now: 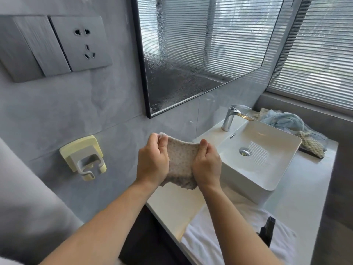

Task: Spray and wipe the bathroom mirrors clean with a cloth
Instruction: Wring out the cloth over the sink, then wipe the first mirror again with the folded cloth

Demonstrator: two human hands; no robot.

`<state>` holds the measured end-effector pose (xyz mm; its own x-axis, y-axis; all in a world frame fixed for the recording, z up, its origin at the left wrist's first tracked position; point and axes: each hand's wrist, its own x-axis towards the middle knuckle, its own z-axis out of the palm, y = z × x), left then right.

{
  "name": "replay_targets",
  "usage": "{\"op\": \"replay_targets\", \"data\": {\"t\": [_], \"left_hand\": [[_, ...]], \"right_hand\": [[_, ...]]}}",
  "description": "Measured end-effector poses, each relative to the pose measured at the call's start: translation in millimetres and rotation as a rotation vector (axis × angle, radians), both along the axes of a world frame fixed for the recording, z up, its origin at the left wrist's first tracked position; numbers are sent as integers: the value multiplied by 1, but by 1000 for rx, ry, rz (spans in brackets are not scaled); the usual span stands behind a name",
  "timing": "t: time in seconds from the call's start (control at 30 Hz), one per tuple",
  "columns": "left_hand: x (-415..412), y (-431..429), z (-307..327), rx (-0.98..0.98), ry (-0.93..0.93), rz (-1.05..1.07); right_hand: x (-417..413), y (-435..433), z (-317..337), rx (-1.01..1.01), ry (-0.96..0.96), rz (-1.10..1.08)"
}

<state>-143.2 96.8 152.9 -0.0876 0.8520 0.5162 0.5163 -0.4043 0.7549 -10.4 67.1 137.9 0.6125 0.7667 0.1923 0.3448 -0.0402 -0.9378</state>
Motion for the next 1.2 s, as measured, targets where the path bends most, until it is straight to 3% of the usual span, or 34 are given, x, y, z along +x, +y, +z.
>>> {"op": "replay_targets", "data": {"t": [0.13, 0.2, 0.27, 0.33, 0.43, 0.7, 0.8, 0.9, 1.0, 1.1, 1.2], "left_hand": [[-3, 15, 8, -128, 55, -2], [-5, 20, 16, -196, 133, -23], [-4, 20, 33, -184, 180, -50], [4, 22, 51, -185, 196, -89], [18, 26, 70, -223, 259, -156], [19, 43, 108, -129, 570, -221], [12, 46, 121, 10, 824, -251], [-8, 56, 148, 400, 1088, -155], [-30, 75, 187, 697, 1226, 15], [-45, 87, 226, 783, 1306, 185], [-55, 93, 256, 742, 1339, 336]], "right_hand": [[2, 15, -3, -45, 172, 70], [4, 16, -3, -27, 519, 156], [9, 11, -4, 36, 1070, 313], [11, 6, -6, 141, 1497, 490], [-5, 9, -4, 241, 1752, 590], [-12, 26, 14, 349, 1790, 665], [-10, 32, 18, 370, 1805, 692], [-7, 38, 30, 362, 1785, 620], [-4, 52, 38, 375, 1757, 502], [-6, 70, 49, 431, 1715, 445], [-13, 94, 67, 446, 1409, 333]]}}
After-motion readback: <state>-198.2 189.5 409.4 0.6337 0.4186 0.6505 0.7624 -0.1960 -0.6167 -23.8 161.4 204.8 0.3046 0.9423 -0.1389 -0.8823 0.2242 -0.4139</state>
